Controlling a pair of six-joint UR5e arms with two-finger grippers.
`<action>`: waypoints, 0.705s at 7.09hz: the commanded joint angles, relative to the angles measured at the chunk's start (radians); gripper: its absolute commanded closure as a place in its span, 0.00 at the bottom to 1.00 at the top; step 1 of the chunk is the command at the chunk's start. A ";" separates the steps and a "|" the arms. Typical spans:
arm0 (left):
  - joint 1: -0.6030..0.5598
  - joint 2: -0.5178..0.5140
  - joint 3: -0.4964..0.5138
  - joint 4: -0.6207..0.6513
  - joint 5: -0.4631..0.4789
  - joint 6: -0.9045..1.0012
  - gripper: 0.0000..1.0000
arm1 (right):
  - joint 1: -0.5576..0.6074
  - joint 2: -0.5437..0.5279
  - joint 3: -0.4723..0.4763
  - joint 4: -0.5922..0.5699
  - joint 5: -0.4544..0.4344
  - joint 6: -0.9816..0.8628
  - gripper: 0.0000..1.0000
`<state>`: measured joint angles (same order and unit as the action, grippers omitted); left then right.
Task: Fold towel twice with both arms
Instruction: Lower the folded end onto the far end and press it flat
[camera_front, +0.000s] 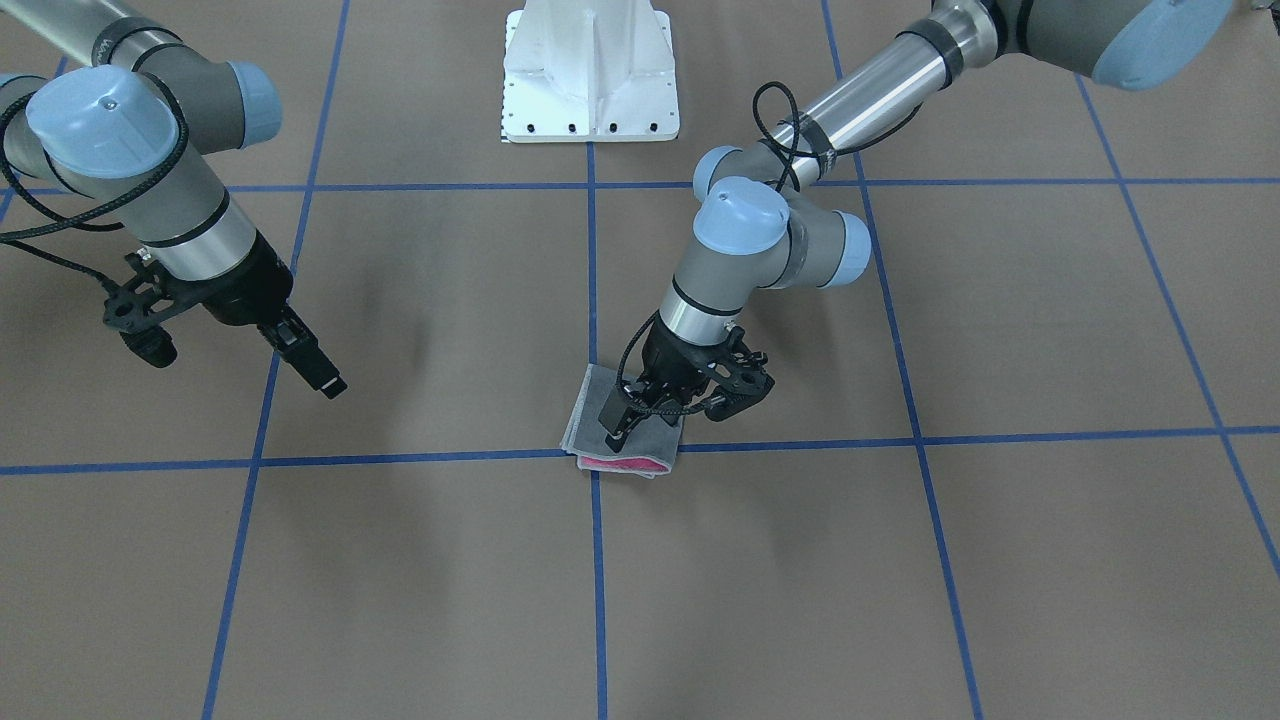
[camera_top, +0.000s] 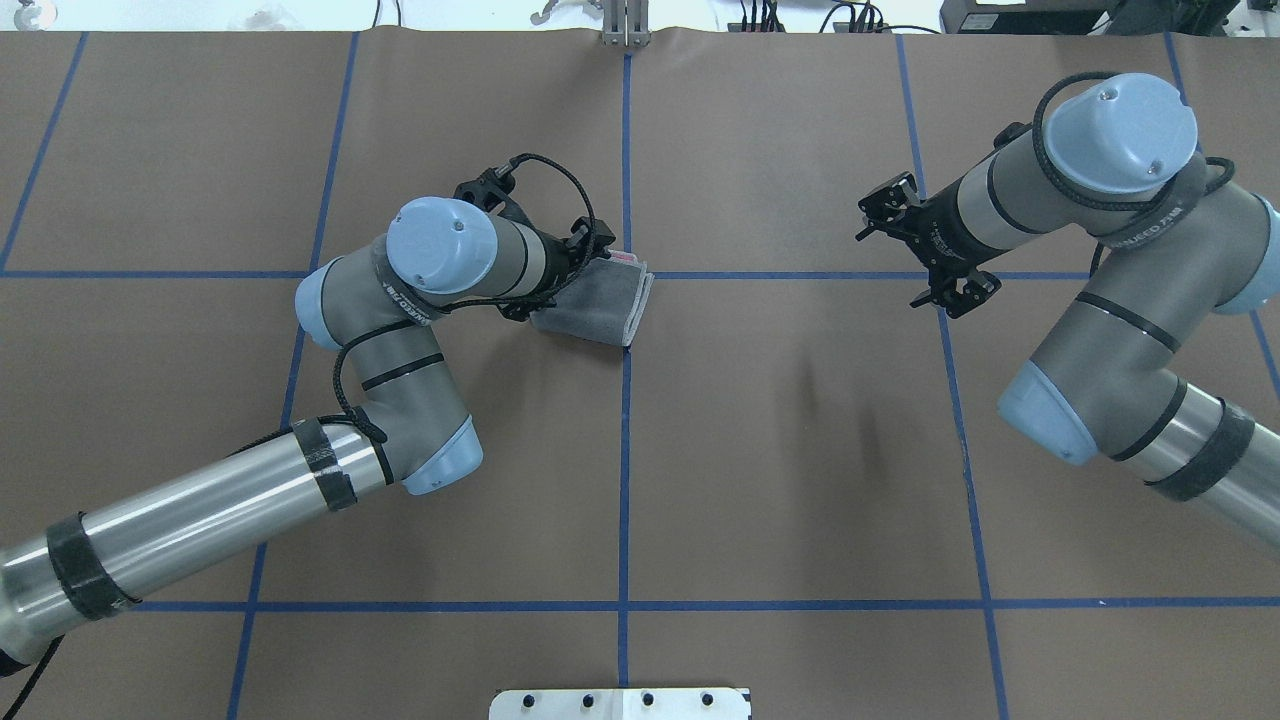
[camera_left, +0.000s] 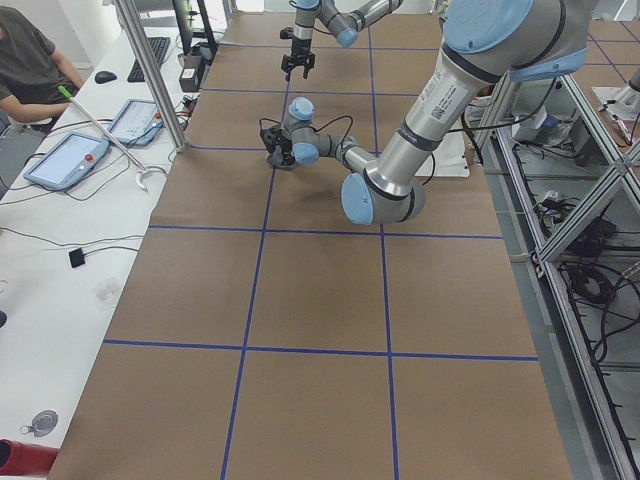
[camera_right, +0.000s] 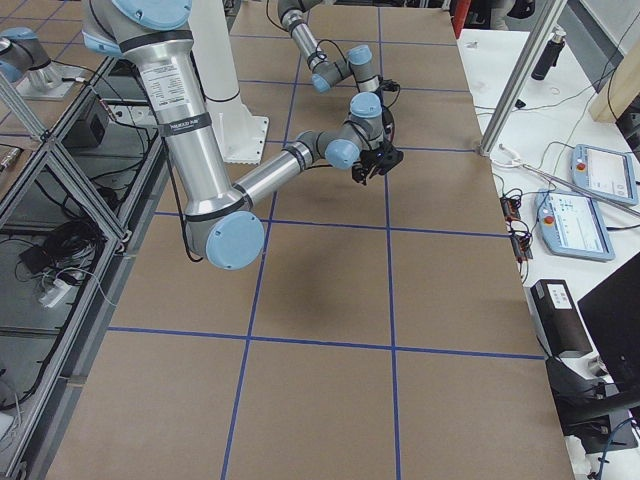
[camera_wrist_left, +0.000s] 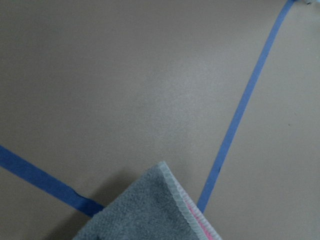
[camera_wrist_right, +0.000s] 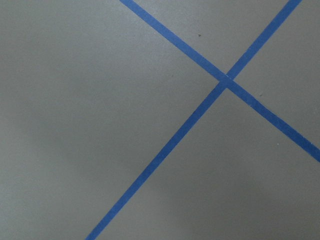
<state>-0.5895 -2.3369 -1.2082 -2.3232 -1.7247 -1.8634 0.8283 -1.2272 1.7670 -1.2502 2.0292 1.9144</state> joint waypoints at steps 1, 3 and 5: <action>0.000 0.019 -0.036 0.008 -0.030 0.000 0.00 | 0.000 0.000 0.002 0.000 0.000 0.002 0.00; -0.009 0.021 -0.092 0.010 -0.032 0.000 0.00 | 0.000 0.000 0.002 0.000 0.000 0.002 0.00; -0.023 0.062 -0.187 0.037 -0.064 0.000 0.00 | 0.003 -0.002 0.005 0.000 0.002 0.002 0.00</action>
<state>-0.6030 -2.2994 -1.3387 -2.3008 -1.7699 -1.8638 0.8299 -1.2281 1.7696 -1.2502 2.0296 1.9159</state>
